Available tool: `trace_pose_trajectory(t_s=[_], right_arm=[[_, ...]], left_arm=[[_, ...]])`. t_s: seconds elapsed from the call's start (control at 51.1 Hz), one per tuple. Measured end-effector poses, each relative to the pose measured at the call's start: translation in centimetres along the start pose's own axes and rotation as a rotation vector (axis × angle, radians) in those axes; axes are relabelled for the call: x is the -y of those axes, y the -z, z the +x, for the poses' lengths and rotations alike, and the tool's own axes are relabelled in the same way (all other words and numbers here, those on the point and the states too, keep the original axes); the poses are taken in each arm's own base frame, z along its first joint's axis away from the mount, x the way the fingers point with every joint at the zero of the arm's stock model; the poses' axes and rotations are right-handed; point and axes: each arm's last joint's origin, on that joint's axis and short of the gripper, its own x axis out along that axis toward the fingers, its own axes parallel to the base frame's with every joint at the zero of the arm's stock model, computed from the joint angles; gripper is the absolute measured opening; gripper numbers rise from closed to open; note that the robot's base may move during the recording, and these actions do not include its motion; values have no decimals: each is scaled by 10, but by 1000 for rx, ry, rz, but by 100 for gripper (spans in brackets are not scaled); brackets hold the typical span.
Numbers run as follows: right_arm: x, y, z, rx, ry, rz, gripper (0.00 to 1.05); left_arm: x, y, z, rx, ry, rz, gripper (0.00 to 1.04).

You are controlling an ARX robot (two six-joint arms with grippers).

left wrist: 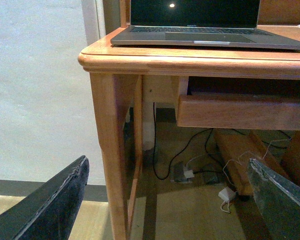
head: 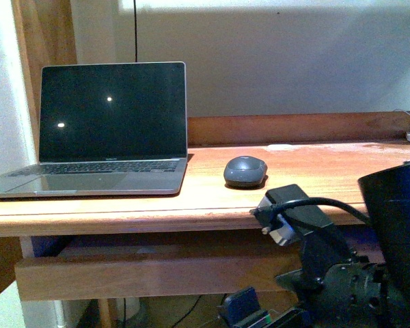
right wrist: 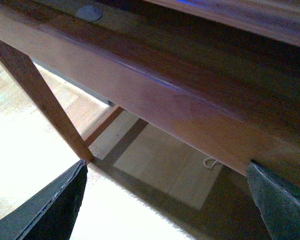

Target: Place mouse

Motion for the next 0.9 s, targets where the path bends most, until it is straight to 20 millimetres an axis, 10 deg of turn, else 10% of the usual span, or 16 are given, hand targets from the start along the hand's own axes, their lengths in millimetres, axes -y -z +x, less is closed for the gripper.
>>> trace_pose_trajectory(t_s=[0.47, 0.9], right_arm=[[2, -3, 5, -42, 19, 82, 97], [99, -14, -178, 158, 210, 190, 97]], left_arm=[[0, 0, 0, 0, 0, 0, 97], [0, 0, 0, 0, 0, 0, 97]])
